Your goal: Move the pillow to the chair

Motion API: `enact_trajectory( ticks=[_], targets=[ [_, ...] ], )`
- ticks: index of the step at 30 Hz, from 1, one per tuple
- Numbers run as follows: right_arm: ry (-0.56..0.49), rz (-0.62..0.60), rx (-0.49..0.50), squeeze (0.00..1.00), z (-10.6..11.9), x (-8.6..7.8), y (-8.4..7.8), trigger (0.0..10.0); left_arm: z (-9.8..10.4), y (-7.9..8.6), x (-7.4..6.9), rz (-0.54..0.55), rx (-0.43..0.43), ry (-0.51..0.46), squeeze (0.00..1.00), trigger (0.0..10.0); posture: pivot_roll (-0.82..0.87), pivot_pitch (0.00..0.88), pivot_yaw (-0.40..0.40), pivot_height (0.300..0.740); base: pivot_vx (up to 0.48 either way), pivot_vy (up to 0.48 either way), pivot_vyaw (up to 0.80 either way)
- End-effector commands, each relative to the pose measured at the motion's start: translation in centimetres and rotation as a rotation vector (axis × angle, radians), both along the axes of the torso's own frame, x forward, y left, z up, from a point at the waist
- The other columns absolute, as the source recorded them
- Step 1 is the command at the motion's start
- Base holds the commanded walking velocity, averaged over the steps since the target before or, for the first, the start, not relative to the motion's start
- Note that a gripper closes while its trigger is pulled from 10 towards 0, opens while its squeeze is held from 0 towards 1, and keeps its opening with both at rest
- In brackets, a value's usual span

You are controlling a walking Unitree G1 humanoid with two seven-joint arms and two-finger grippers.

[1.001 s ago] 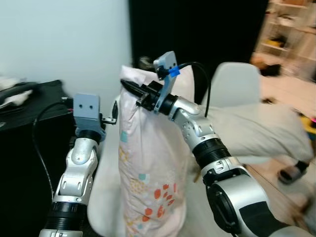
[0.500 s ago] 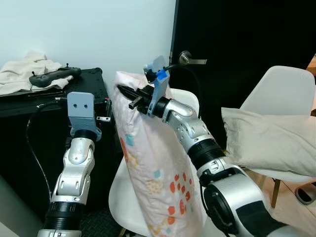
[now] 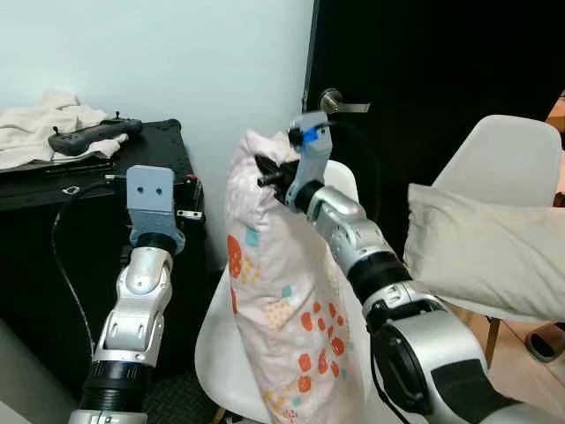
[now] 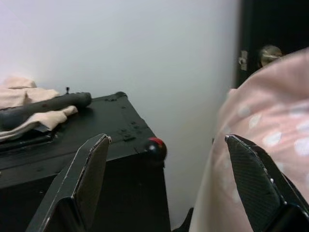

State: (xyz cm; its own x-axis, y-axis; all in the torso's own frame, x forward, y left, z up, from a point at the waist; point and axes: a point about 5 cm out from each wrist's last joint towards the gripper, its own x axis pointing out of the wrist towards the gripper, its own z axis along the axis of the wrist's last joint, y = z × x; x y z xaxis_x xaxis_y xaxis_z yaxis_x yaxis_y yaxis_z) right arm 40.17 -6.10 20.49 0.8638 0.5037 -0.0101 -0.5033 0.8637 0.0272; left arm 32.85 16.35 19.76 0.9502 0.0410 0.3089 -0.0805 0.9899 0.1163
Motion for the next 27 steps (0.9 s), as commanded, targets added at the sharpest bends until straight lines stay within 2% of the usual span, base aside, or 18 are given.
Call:
enact_trajectory(
  ticks=[1,5,11,14,15,24,27],
  targets=[
    [0.087,-0.067,-0.059,0.00,-2.4,-0.1,-0.9,10.0,-1.4,-0.6,0.0,-0.023,0.023,0.065,0.00,10.0,-0.14,0.000,-0.059,0.680,0.000,0.000,0.00],
    [0.170,-0.116,-0.068,0.00,-4.2,-0.4,-1.4,10.0,-2.2,-0.9,-0.2,-0.042,0.033,0.108,0.00,10.0,-0.14,0.000,-0.059,0.660,0.000,0.000,0.00],
    [0.194,-0.171,-0.075,0.00,-4.9,-0.4,-2.0,10.0,-2.6,-1.0,-0.2,-0.054,0.046,0.128,0.00,10.0,-0.13,0.000,-0.061,0.640,0.000,0.000,0.00],
    [0.208,-0.230,-0.080,0.00,-5.3,-0.4,-2.7,10.0,-2.9,-1.0,-0.3,-0.062,0.064,0.149,0.00,10.0,-0.13,0.000,-0.060,0.630,0.000,0.000,0.00],
    [0.234,-0.291,-0.065,0.00,-5.8,-0.4,-3.7,10.0,-3.5,-1.1,-0.5,-0.079,0.090,0.184,0.00,10.0,-0.13,0.000,-0.056,0.620,0.000,0.000,0.00],
    [0.252,-0.358,-0.054,0.00,-6.2,-0.4,-5.0,10.0,-5.0,-1.1,-0.8,-0.087,0.159,0.260,0.00,10.0,-0.13,0.000,-0.051,0.595,0.000,0.000,0.00],
    [0.250,-0.384,-0.039,0.00,-5.9,-0.2,-5.7,10.0,-6.4,-0.8,-1.0,-0.074,0.191,0.300,0.00,10.0,-0.13,0.000,-0.047,0.580,0.000,0.000,0.00]
  ],
)
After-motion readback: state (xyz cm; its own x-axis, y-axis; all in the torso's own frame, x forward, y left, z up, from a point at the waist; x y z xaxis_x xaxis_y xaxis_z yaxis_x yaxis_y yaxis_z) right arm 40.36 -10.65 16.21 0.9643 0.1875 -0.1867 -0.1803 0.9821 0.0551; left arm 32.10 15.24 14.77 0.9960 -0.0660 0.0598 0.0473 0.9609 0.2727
